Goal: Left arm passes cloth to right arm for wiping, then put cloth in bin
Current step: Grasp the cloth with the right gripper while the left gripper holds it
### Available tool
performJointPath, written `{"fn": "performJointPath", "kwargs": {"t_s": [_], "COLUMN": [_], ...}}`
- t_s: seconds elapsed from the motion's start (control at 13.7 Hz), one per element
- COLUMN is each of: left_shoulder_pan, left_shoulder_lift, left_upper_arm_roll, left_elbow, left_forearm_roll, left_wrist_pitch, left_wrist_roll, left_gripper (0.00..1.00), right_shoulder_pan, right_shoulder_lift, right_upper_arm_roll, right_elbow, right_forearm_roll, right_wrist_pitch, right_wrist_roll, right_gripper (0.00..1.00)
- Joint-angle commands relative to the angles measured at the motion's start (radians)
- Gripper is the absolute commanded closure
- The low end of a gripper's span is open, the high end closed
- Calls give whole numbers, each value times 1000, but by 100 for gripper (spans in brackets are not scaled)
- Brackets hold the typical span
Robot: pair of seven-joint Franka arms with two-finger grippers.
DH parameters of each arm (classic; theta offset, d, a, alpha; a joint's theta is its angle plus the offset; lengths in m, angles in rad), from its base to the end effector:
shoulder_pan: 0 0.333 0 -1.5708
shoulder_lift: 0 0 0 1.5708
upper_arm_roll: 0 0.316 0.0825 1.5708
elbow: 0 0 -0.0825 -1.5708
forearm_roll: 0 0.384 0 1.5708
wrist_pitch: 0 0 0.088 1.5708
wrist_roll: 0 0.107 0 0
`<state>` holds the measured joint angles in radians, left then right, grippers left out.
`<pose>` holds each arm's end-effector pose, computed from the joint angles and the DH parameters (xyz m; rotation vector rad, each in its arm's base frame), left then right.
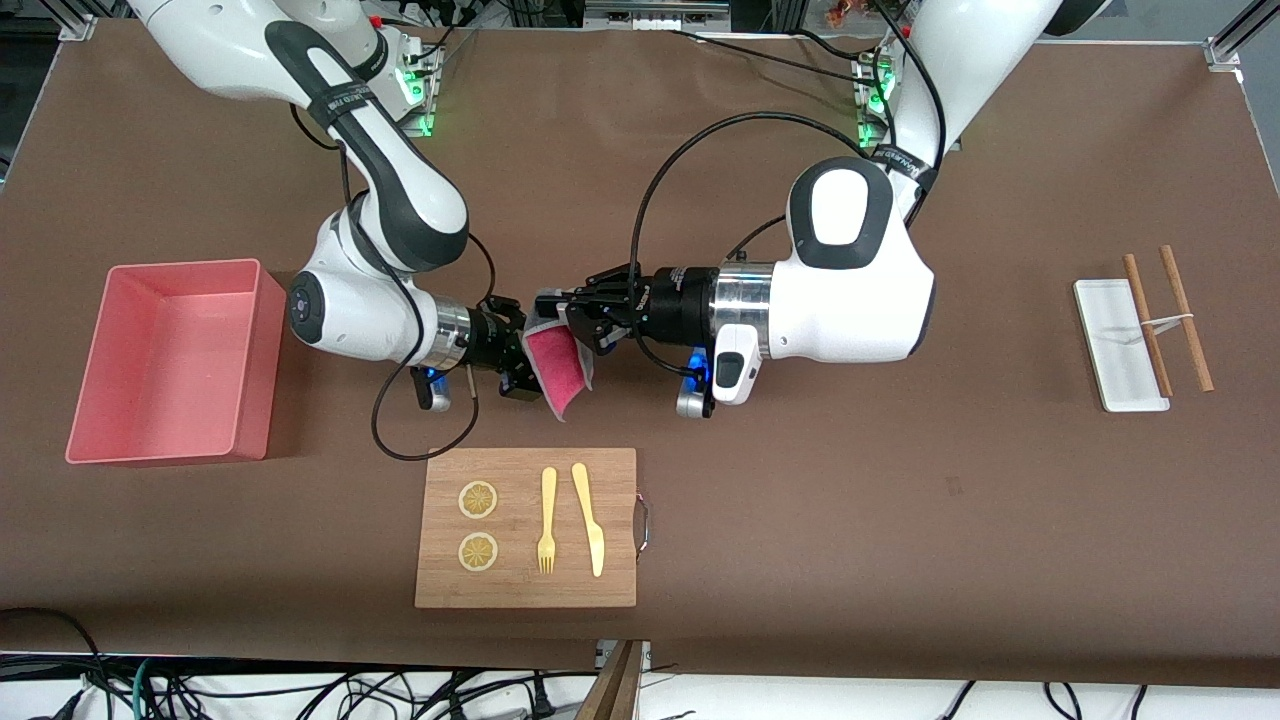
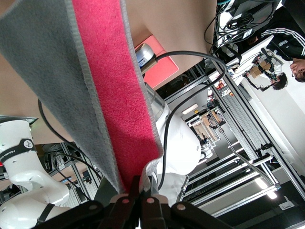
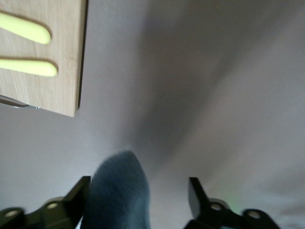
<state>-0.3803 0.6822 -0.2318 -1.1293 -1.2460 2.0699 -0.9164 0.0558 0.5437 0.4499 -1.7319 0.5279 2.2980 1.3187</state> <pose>0.6412 -0.4359 0.4840 1.7177 0.8337 -0.8089 0.6004 0.3076 0.3057 -2.1649 1.5277 0.6404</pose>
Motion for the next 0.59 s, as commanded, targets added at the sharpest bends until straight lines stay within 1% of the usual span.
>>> {"fn": "performJointPath", "kwargs": {"t_s": [0.0, 0.51], "left_shoulder_pan": [-14, -11], "left_shoulder_lift": [22, 20], "left_upper_arm_roll": [11, 12], "left_elbow": [42, 40], "left_forearm_roll": [-18, -15], "left_wrist_pitch": [3, 1], "left_wrist_roll": [-13, -12], "left_gripper": [100, 100], "right_shoulder_pan": [-13, -14], "right_shoulder_lift": [-4, -4], "right_upper_arm_roll": [18, 18], "right_elbow": [11, 22], "right_forearm_roll": [72, 73], "right_wrist_pitch": [-5, -5], "right_wrist_roll": [42, 36], "right_gripper": [100, 100]}}
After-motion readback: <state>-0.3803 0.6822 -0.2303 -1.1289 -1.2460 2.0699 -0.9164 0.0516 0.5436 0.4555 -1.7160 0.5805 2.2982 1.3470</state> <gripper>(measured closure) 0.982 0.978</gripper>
